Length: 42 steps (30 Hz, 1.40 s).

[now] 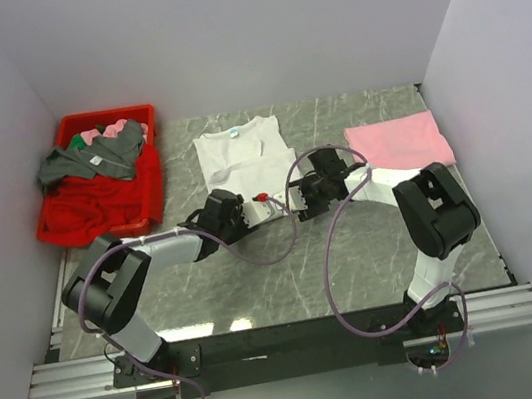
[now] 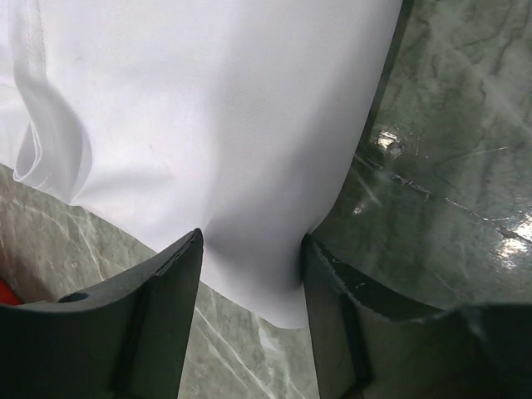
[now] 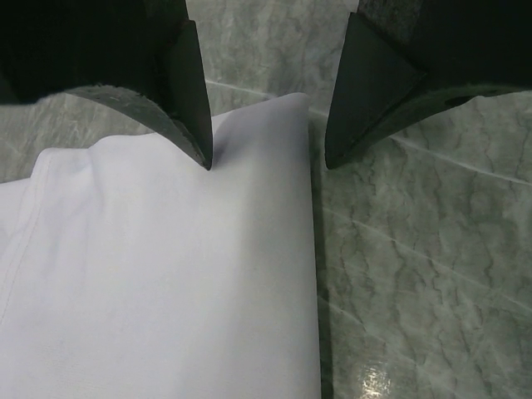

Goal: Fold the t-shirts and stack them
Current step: Fold the tshirt

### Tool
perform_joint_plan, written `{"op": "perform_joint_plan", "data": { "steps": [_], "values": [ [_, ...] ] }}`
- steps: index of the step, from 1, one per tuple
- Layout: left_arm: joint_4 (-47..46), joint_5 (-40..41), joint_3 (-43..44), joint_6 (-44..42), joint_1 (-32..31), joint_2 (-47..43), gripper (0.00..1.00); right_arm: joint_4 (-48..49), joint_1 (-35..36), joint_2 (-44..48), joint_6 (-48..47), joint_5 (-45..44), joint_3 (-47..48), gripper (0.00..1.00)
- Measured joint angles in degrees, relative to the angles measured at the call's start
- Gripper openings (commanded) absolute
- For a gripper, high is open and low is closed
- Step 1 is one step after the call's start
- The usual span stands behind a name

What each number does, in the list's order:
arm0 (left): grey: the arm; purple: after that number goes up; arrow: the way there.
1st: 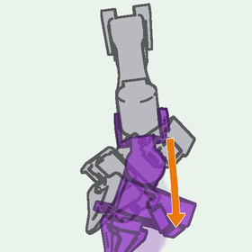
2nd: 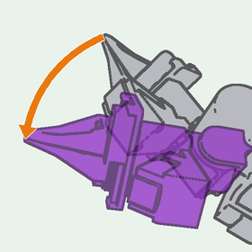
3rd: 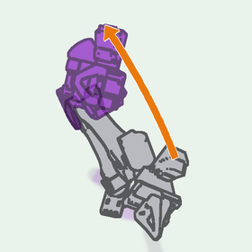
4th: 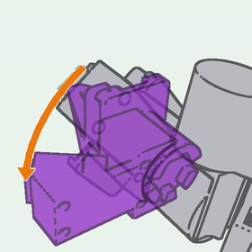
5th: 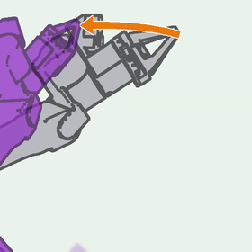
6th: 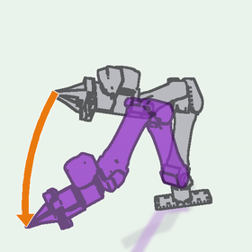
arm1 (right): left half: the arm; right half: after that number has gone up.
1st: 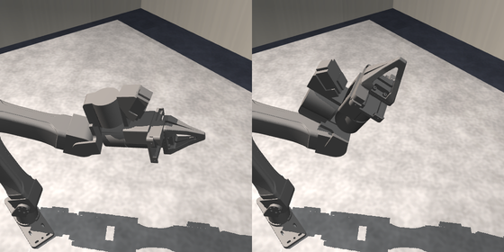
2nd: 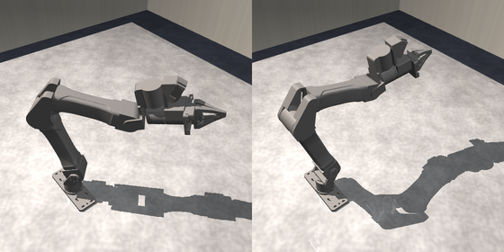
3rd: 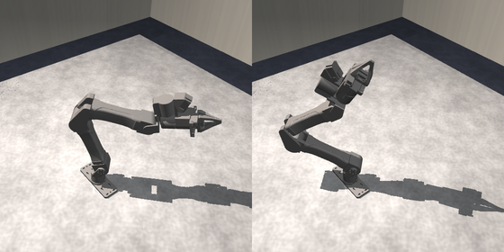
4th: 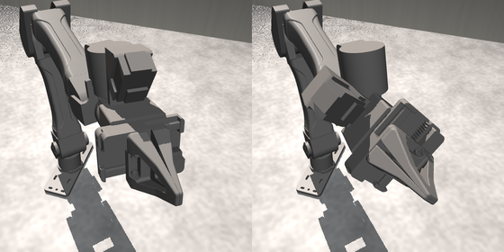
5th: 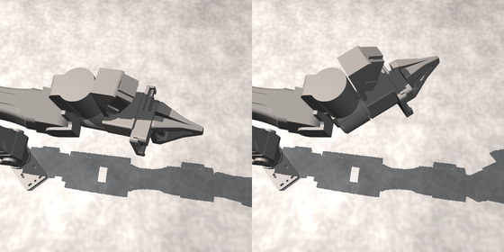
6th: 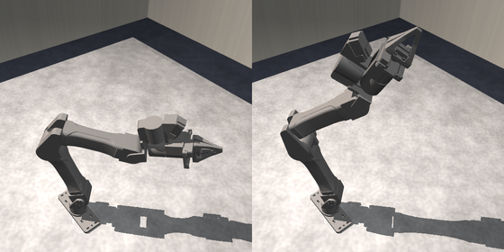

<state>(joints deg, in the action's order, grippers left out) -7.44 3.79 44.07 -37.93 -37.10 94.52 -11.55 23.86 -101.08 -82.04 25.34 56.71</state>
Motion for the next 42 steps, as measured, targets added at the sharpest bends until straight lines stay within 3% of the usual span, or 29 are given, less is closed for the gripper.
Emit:
{"op": "perform_joint_plan", "data": {
  "steps": [5,7,9,10,12,17,22,34,38,42],
  "values": [
    [0.0,0.2,0.0,0.0,0.0,0.6,0.37,0.7,0.2,-0.6,-0.1,-0.6,0.3,0.51],
    [-0.2,0.2,0.0,-0.1,0.1,1.0,0.28,0.9,0.3,-1.8,0.1,-1.0,1.4,0.33],
    [-0.2,0.2,-0.1,-0.1,0.2,1.2,0.13,1.0,0.3,-3.1,0.7,-1.4,2.3,0.13],
    [-0.1,0.2,-0.2,-0.2,0.4,1.4,0.01,1.2,0.3,-3.7,0.8,-1.5,2.6,0.08],
    [-0.3,0.1,-0.2,-0.3,0.5,1.6,0.01,1.3,0.3,-4.1,1.5,-1.5,2.9,0.01],
    [1.9,-2.5,-0.9,-0.4,0.5,-0.4,0.0,0.0,0.2,-2.7,1.7,0.0,2.2,0.0],
    [10.5,-8.2,-2.0,0.3,-2.0,-7.8,0.0,-4.5,-0.6,5.6,2.1,3.9,-2.7,0.0],
    [28.4,-25.2,-4.2,10.8,-18.3,-20.3,0.0,-26.9,-1.5,40.8,3.5,12.0,-22.1,0.0],
    [28.7,-25.1,-4.2,11.1,-17.0,-23.1,0.0,-27.8,-1.5,42.5,7.2,11.4,-21.9,0.0],
    [27.2,-25.9,-2.5,9.1,-6.7,-20.2,0.0,-25.1,-1.4,33.2,12.6,9.3,-14.4,0.0]
  ]
}}
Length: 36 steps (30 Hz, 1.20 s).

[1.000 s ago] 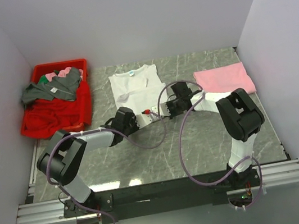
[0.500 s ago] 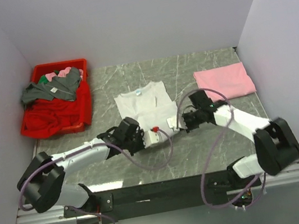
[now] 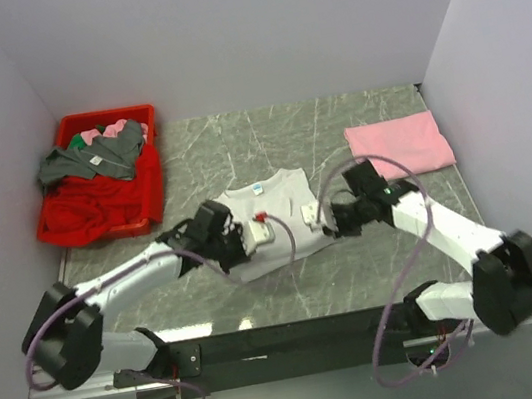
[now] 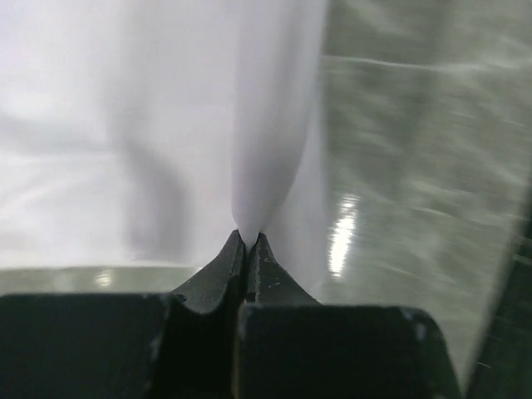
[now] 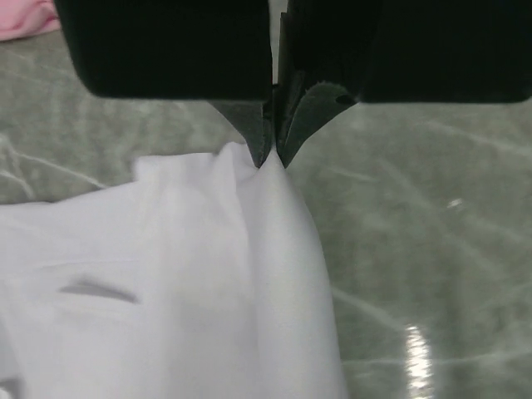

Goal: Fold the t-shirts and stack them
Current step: Fold the tshirt

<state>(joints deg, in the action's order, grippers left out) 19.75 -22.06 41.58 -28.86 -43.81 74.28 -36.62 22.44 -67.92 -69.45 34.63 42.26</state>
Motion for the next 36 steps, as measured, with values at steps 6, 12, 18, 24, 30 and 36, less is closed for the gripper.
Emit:
{"op": "perform_joint_plan", "data": {
  "steps": [6,12,18,24,30,36],
  "values": [
    [-5.1,0.6,11.2,-3.4,13.9,12.9,0.0,8.3,0.0,-20.5,10.6,-4.2,21.4,0.0],
    [-12.7,1.6,21.0,-3.7,22.2,25.2,0.0,14.3,0.0,-38.4,20.4,-9.7,40.2,0.0],
    [-17.2,4.3,23.5,-3.5,24.4,32.6,0.0,17.7,0.0,-49.1,26.4,-14.8,47.1,0.0],
    [-18.6,5.0,26.6,-3.5,24.5,35.8,0.0,18.6,0.0,-51.6,29.6,-19.2,47.7,0.0],
    [-21.7,5.7,27.4,-3.5,24.5,35.9,0.0,21.4,0.0,-51.5,31.6,-21.3,47.6,0.0],
    [-26.8,5.7,25.6,-3.4,24.6,34.4,0.0,23.4,0.0,-49.0,33.2,-22.4,45.4,0.0]
  ]
}}
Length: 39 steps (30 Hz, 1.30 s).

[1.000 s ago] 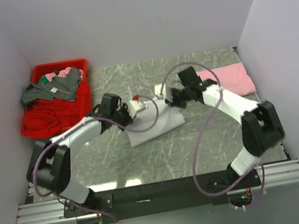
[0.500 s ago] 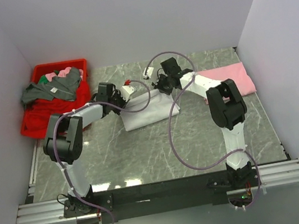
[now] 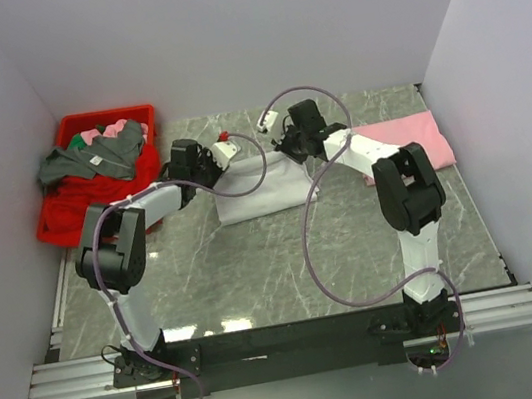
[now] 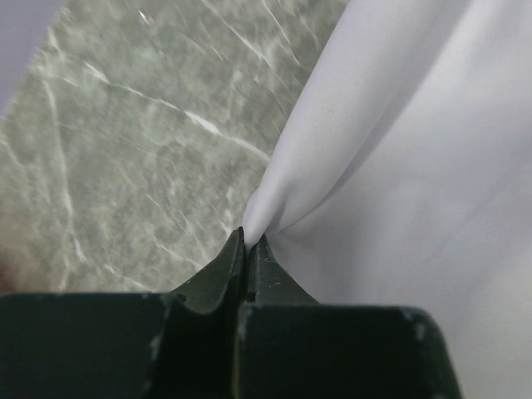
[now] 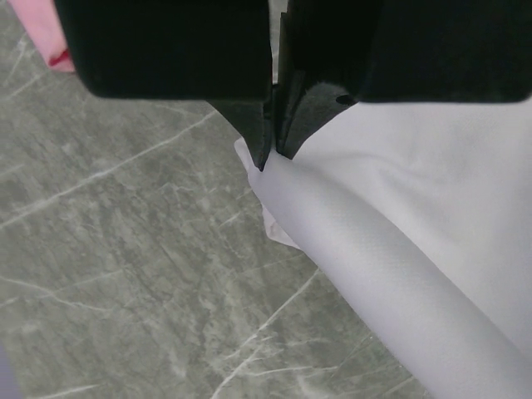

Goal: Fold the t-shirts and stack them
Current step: Fold the tshirt, then neatly place the folded tshirt to the corner

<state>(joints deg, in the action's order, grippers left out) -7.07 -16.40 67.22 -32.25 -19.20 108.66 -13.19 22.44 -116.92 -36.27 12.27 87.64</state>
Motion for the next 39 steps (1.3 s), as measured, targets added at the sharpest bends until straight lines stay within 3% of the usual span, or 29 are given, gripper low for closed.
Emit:
{"op": "perform_joint_plan", "data": {
  "steps": [6,14,17,18,19,21,23,24,26,27,30,33,39],
  "values": [
    [-2.6,0.2,2.1,0.1,0.0,0.9,0.0,1.3,-0.4,2.5,1.4,-1.9,-0.7,0.0],
    [-3.5,1.4,9.7,0.4,0.0,9.1,0.0,1.5,-0.7,0.3,2.6,-4.5,1.0,0.0],
    [-2.5,1.9,10.8,0.4,0.0,10.7,0.03,1.6,-0.7,-1.0,3.0,-5.0,1.5,0.13],
    [-2.4,2.3,11.0,0.4,0.0,11.0,0.19,1.6,-0.7,-1.4,3.3,-5.4,1.6,0.2],
    [-2.1,2.9,11.2,0.5,0.0,11.2,0.33,1.6,-0.7,-1.9,3.7,-5.9,1.7,0.4],
    [-1.9,5.0,11.6,1.7,-0.1,11.2,0.44,1.5,-0.7,-2.9,5.5,-7.7,2.4,0.57],
    [-1.9,7.8,12.7,4.3,-0.1,11.2,0.53,1.7,-0.8,-3.7,7.5,-10.2,3.6,0.66],
    [-1.7,9.9,13.6,6.2,-0.1,11.2,0.67,1.6,-0.9,-3.9,8.9,-11.2,4.2,0.69],
    [-1.5,14.2,15.3,9.7,-0.1,11.0,0.77,1.1,-1.6,-4.0,11.6,-11.3,5.2,0.73],
    [-1.0,16.7,16.2,12.3,0.0,10.6,0.89,0.4,-2.4,-3.9,13.8,-10.1,5.9,0.77],
    [2.6,23.2,17.4,20.9,0.7,6.5,0.91,-1.9,-5.9,-3.1,18.9,-2.6,6.6,0.8],
    [6.7,23.7,16.8,29.0,2.8,-1.8,0.95,-5.1,-11.0,-1.2,24.5,6.2,5.2,0.82],
    [7.0,20.2,3.6,39.7,7.4,-27.5,0.95,-9.6,-14.7,0.2,34.1,13.8,1.7,0.84]
  ]
}}
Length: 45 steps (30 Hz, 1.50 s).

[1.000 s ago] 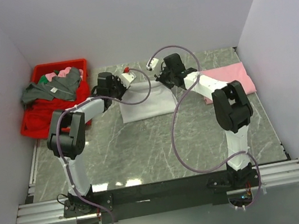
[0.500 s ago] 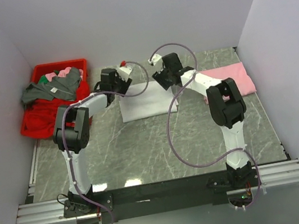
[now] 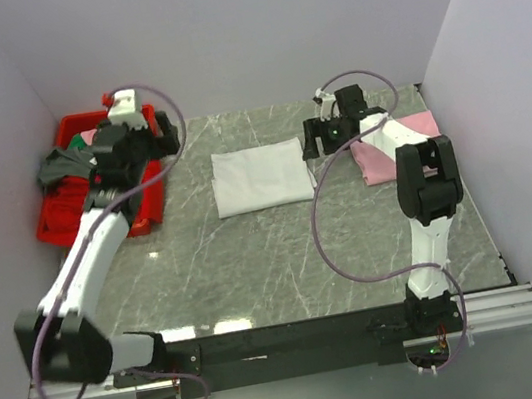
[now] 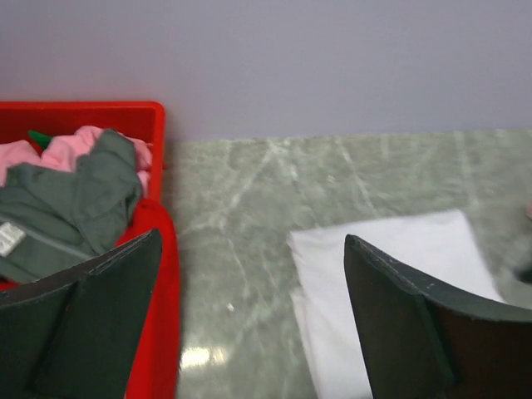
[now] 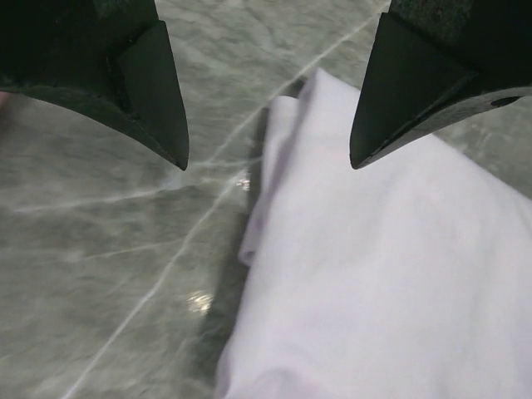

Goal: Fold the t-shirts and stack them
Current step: Neatly place the folded tshirt to the corner

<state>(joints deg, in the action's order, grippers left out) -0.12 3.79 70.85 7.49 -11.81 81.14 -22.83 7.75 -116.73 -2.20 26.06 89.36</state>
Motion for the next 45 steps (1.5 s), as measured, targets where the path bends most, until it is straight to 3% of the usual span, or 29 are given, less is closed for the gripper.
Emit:
{"op": "perform_joint_plan", "data": {
  "steps": [4,9,13,19,22,29,37,45],
  "values": [
    [0.7,-3.1,-12.1,2.6,-0.8,-14.3,0.94,-2.3,1.7,-2.9,5.2,0.4,1.7,0.85],
    [7.1,-4.5,-25.7,2.7,-1.0,-26.0,0.95,-5.0,3.4,-8.6,8.8,1.7,5.1,0.84],
    [11.3,-4.4,-30.6,2.4,-1.0,-34.1,0.95,-5.5,4.8,-8.6,9.9,1.5,4.7,0.72],
    [11.4,-4.5,-32.7,2.4,-1.0,-42.8,0.95,-7.1,8.7,-9.5,11.0,3.0,4.3,0.34],
    [11.2,-4.6,-32.7,2.3,-1.0,-43.5,0.94,-8.1,9.4,-10.3,11.1,4.2,4.4,0.0],
    [11.4,-5.7,-33.1,2.2,-1.0,-43.5,0.93,-12.7,6.7,-10.3,6.3,4.7,6.1,0.0],
    [11.4,-6.9,-33.1,2.0,-1.0,-43.9,0.93,-23.7,3.7,-8.7,-6.6,-5.0,15.2,0.0],
    [11.3,-8.0,-33.1,1.3,-1.0,-44.0,0.95,-28.9,3.6,-3.0,-16.4,-17.5,16.6,0.0]
  ]
}}
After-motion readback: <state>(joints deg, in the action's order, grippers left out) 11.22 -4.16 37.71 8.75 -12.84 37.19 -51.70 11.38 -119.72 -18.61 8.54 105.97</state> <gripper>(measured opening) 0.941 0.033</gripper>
